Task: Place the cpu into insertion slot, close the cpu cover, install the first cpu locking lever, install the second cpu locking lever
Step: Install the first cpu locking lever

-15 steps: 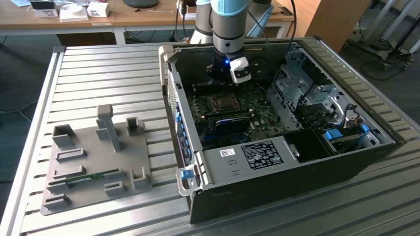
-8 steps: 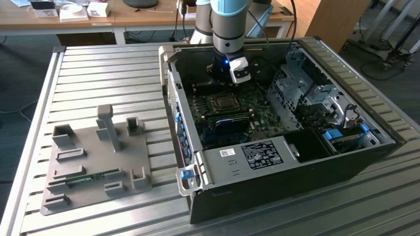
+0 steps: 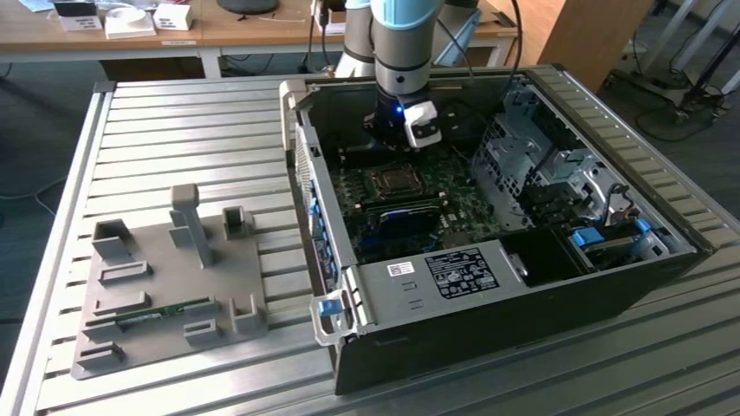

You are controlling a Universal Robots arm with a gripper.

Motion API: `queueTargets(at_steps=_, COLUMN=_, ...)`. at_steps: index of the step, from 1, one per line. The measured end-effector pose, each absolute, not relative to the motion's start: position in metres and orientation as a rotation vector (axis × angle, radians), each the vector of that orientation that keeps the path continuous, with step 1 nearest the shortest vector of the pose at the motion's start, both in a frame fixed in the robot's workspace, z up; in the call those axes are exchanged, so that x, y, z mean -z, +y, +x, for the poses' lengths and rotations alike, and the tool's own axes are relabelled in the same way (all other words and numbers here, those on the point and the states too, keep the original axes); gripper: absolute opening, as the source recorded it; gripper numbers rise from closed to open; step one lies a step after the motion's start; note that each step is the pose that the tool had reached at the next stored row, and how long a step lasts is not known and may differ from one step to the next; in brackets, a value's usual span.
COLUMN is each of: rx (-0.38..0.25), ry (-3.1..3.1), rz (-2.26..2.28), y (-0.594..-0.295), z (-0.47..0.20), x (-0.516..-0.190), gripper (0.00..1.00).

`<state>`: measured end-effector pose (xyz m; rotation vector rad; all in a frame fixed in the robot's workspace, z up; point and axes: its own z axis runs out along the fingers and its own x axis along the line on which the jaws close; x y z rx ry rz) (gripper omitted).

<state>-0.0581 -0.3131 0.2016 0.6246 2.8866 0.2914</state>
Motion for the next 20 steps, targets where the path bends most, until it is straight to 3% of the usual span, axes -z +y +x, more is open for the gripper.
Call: queueTargets(at_steps=20, rx=-0.289, ry=2.886, rz=0.626, y=-0.3120, z=-0.0580, x=-0.1997, gripper=0.11)
